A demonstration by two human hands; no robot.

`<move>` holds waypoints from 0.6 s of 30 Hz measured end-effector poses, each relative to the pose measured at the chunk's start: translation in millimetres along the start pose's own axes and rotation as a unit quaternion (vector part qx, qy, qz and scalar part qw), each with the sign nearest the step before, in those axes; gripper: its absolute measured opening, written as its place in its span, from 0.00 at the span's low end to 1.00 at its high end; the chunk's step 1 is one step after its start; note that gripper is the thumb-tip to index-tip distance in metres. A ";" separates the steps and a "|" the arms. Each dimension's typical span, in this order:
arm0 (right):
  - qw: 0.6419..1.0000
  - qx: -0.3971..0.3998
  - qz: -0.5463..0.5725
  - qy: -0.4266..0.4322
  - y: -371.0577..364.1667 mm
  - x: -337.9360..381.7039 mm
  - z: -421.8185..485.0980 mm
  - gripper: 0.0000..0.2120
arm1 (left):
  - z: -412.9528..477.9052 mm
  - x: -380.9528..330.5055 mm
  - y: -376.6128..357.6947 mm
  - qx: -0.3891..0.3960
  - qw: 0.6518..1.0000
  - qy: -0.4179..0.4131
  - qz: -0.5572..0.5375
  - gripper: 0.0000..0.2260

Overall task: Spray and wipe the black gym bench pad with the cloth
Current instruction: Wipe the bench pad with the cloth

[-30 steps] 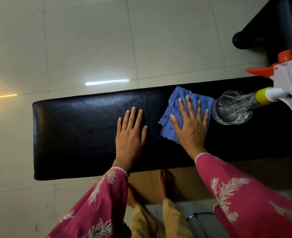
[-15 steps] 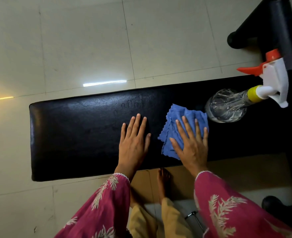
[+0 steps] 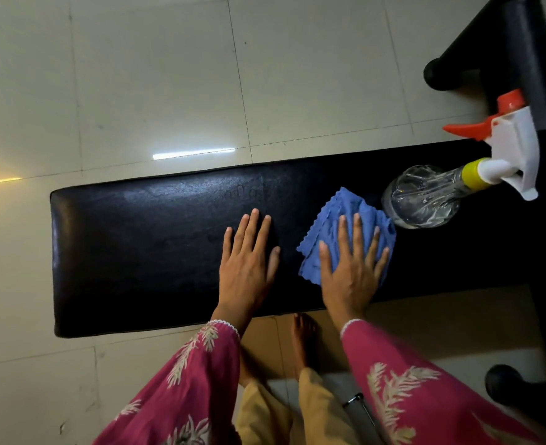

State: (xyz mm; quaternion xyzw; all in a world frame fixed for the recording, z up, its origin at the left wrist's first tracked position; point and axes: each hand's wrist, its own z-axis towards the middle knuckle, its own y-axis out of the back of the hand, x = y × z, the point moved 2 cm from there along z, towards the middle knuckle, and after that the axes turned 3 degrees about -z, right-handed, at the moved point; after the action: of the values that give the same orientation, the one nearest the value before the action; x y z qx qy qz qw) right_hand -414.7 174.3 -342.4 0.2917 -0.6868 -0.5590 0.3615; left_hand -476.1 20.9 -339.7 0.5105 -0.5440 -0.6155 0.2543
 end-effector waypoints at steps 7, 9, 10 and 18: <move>0.991 -0.012 -0.047 0.124 -4.0 5.6 17.8 0.28 | 17.6 0.8 4.6 -0.013 1.000 0.000 -0.006 0.25; 0.994 -0.024 -0.034 0.099 -1.4 15.6 25.5 0.28 | 23.9 5.0 7.0 -0.023 0.999 0.029 -0.024 0.27; 0.994 -0.020 -0.031 0.107 -1.4 23.0 23.9 0.28 | 26.3 7.5 8.2 -0.027 0.998 0.049 -0.034 0.28; 0.994 -0.009 -0.008 0.105 5.5 11.9 73.0 0.31 | 32.5 4.9 10.7 -0.012 1.000 0.021 -0.014 0.27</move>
State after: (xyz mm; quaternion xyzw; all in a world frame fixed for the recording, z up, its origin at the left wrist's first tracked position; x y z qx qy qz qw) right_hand -481.5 206.5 -343.3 0.3515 -0.6371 -0.5345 0.4298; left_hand -509.9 27.0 -335.1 0.5277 -0.5240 -0.6146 0.2633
